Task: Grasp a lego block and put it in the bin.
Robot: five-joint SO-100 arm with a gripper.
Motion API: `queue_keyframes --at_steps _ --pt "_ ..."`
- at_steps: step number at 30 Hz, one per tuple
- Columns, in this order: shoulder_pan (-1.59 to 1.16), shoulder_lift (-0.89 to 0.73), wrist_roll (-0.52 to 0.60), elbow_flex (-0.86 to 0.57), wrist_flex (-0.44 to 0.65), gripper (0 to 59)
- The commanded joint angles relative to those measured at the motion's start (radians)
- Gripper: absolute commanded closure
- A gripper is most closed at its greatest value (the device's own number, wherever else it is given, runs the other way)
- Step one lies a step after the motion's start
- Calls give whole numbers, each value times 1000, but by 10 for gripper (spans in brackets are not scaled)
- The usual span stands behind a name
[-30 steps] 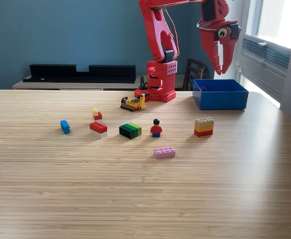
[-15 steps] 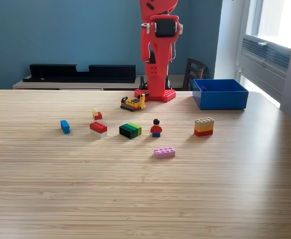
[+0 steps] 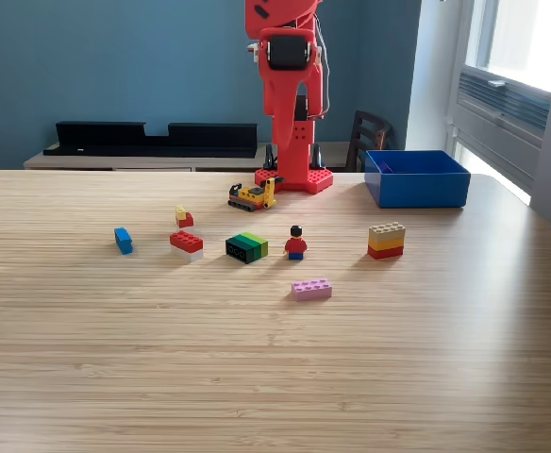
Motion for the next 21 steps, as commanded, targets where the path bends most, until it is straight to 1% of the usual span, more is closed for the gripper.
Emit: queue_keyframes --at_steps 1,6,11,15,21 --pt "18 49 25 -21 -41 586" --pt "55 49 67 -8 -64 586" --pt "173 49 132 43 -140 586" --pt "275 49 161 106 -201 586" --pt "350 49 238 156 -224 586"
